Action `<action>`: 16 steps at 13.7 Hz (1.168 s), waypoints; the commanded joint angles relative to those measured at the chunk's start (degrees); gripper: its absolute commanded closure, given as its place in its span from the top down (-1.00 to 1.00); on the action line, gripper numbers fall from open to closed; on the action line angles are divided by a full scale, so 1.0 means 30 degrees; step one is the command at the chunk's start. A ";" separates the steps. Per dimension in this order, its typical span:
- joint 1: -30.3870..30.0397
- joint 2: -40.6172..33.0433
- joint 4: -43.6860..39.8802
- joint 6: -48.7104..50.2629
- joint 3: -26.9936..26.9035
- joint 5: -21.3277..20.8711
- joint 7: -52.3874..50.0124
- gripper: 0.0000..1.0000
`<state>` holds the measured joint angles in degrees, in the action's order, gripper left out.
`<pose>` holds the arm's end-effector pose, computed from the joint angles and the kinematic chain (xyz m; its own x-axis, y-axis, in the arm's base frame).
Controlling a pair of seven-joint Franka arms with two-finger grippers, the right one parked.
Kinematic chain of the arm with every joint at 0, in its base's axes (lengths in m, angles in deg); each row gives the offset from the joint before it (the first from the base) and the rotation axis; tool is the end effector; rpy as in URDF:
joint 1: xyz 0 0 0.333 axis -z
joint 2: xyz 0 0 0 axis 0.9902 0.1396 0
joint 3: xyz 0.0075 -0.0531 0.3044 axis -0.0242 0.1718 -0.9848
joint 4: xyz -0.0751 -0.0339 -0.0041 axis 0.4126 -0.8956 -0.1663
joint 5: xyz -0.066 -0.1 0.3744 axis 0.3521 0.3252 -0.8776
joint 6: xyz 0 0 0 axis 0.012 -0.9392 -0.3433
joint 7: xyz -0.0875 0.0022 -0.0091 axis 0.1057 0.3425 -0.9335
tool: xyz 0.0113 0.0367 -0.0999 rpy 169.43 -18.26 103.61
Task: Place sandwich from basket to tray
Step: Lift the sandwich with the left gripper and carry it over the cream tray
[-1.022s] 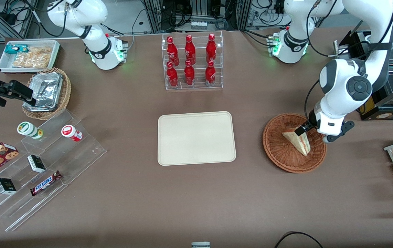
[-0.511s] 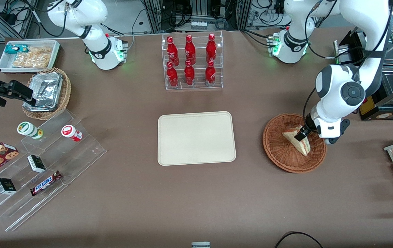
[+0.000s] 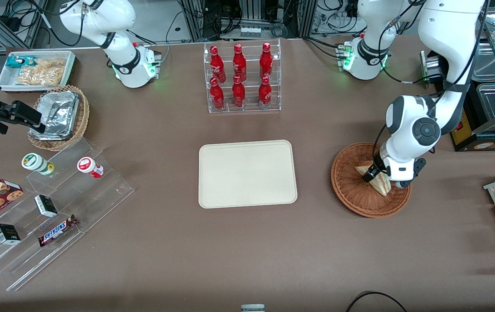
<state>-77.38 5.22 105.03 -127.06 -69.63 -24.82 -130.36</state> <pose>0.5277 -0.0791 0.2336 0.7088 0.7037 -0.0492 0.7034 -0.7103 -0.0253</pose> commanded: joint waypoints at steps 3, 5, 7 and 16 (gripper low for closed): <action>-0.0008 -0.1143 -0.0088 0.2400 -0.0098 -0.0174 0.4034 -0.88; 0.0020 -0.1582 -0.0177 0.2847 -0.0128 -0.0174 0.6175 -0.88; 0.0049 -0.1731 -0.0758 0.3196 -0.0099 -0.0174 0.7674 -0.89; 0.3353 0.0784 -0.6499 0.7975 0.0107 -0.0146 1.2957 -0.88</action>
<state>-70.21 3.96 90.39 -104.57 -69.00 -24.96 -91.07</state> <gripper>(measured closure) 0.850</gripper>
